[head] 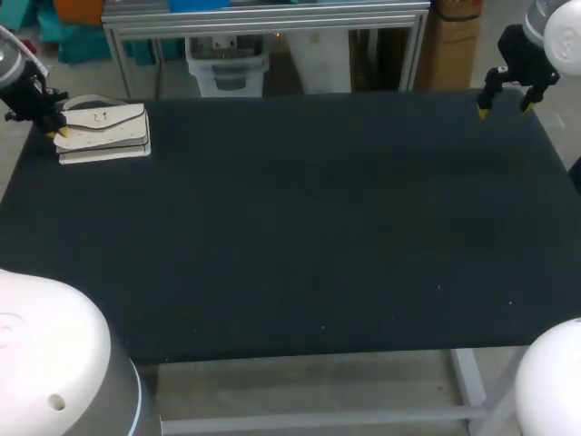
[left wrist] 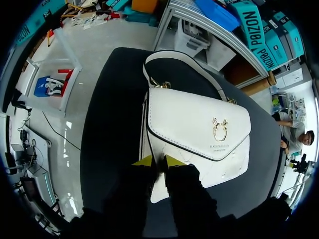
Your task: Pick up the bag, open it, inspect its contents, close it, and place it on the opposite side
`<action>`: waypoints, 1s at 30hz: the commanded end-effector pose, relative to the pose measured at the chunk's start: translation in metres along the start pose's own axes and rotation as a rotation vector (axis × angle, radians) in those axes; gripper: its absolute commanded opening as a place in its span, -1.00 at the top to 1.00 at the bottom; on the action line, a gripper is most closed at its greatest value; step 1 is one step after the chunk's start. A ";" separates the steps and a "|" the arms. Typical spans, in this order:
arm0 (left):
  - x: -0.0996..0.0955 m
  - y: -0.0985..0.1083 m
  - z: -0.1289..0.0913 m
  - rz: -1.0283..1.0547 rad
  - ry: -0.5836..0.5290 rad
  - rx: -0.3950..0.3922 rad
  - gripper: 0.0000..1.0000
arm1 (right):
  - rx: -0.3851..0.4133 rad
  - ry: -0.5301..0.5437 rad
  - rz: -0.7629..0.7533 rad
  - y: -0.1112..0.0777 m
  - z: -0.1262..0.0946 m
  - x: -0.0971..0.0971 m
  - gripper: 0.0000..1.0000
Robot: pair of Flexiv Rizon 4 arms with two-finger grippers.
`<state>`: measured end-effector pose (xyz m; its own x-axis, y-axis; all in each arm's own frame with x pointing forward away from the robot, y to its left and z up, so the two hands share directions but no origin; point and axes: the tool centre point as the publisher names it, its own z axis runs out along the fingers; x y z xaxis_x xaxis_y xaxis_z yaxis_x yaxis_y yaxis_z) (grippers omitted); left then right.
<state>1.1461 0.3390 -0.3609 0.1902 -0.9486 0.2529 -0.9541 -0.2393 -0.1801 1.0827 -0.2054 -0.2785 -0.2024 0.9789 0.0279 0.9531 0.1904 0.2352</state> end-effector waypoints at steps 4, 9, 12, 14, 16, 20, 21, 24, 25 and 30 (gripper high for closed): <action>0.003 0.007 -0.005 0.020 -0.013 0.022 -1.00 | 0.004 -0.003 0.000 0.001 -0.004 0.001 -1.00; 0.007 0.022 -0.021 0.011 -0.035 0.043 -1.00 | 0.003 -0.003 -0.005 0.000 -0.006 0.003 -1.00; 0.013 0.033 -0.035 0.006 -0.069 0.068 -1.00 | 0.002 -0.003 -0.008 -0.001 -0.008 0.003 -1.00; 0.017 0.041 -0.047 0.012 -0.079 0.088 -1.00 | 0.004 -0.003 -0.012 -0.003 -0.008 0.004 -1.00; 0.023 0.051 -0.058 0.013 -0.105 0.099 -1.00 | 0.007 -0.003 -0.017 -0.004 -0.009 0.004 -1.00; 0.041 0.073 -0.076 0.046 -0.124 0.101 -1.00 | 0.011 -0.002 -0.022 -0.006 -0.011 0.004 -1.00; 0.046 0.078 -0.080 0.042 -0.138 0.099 -1.00 | 0.012 -0.001 -0.023 -0.007 -0.012 0.004 -1.00; 0.056 0.088 -0.087 0.054 -0.158 0.102 -1.00 | 0.014 0.002 -0.024 -0.008 -0.013 0.005 -1.00; 0.059 0.091 -0.088 0.054 -0.158 0.102 -1.00 | 0.016 0.001 -0.024 -0.008 -0.014 0.005 -1.00; 0.067 0.104 -0.094 0.051 -0.170 0.088 -1.00 | 0.018 0.003 -0.023 -0.009 -0.015 0.006 -1.00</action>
<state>1.0630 0.2784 -0.2809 0.1752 -0.9780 0.1135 -0.9661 -0.1930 -0.1717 1.0710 -0.2029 -0.2670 -0.2254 0.9739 0.0264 0.9515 0.2143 0.2206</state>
